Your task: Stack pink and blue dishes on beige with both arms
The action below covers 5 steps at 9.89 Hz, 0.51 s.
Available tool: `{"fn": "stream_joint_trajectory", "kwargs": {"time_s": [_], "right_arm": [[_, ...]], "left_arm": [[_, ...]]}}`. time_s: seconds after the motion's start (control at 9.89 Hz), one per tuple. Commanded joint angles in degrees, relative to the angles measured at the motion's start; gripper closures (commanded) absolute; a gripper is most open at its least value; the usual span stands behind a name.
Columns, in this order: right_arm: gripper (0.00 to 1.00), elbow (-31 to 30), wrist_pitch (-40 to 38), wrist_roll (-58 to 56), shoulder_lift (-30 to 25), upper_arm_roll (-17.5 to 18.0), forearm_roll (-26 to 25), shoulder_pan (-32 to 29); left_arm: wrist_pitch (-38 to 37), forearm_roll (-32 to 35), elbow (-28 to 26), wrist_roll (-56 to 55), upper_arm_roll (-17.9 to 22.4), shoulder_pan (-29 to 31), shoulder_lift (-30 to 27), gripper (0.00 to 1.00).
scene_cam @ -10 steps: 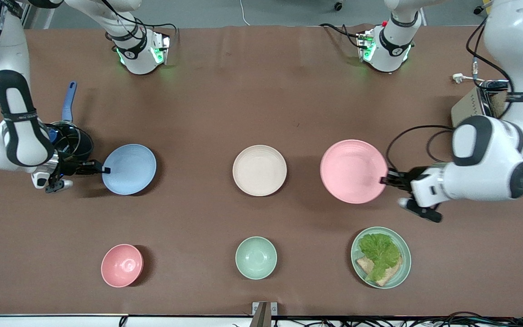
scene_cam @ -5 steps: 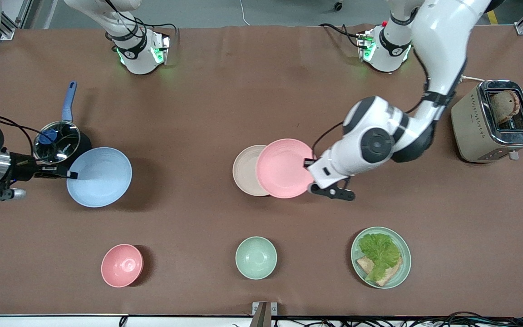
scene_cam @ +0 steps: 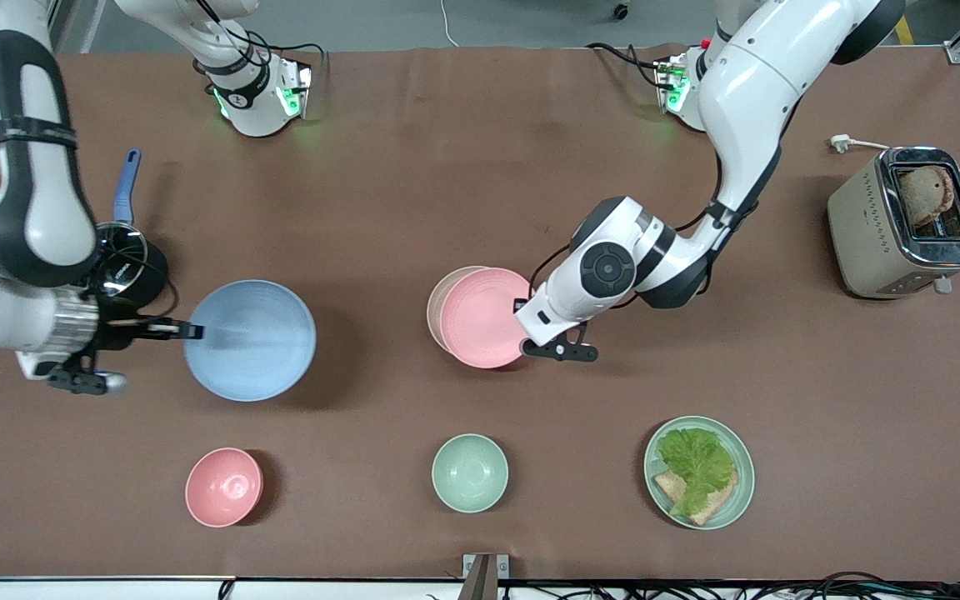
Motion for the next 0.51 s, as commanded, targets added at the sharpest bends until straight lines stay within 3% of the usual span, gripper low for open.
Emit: {"fn": "stream_joint_trajectory", "kwargs": {"time_s": [0.0,0.3,0.4], "right_arm": [[1.00,-0.77,0.62,8.83,-2.07,6.66,-1.41,-0.88],[0.99,-3.13,1.93,14.74,-3.47,13.35,-1.15,-0.88],[0.99,-4.71,4.55,17.46,-3.74,16.50,-1.15,-0.97]], "left_arm": [[1.05,1.32,-0.89,-1.33,0.42,-1.09,1.13,0.97],[1.23,1.32,-1.51,-3.69,0.42,-2.05,1.22,0.86],[1.23,1.40,-1.42,-4.05,0.33,-2.06,1.13,0.68]]}}
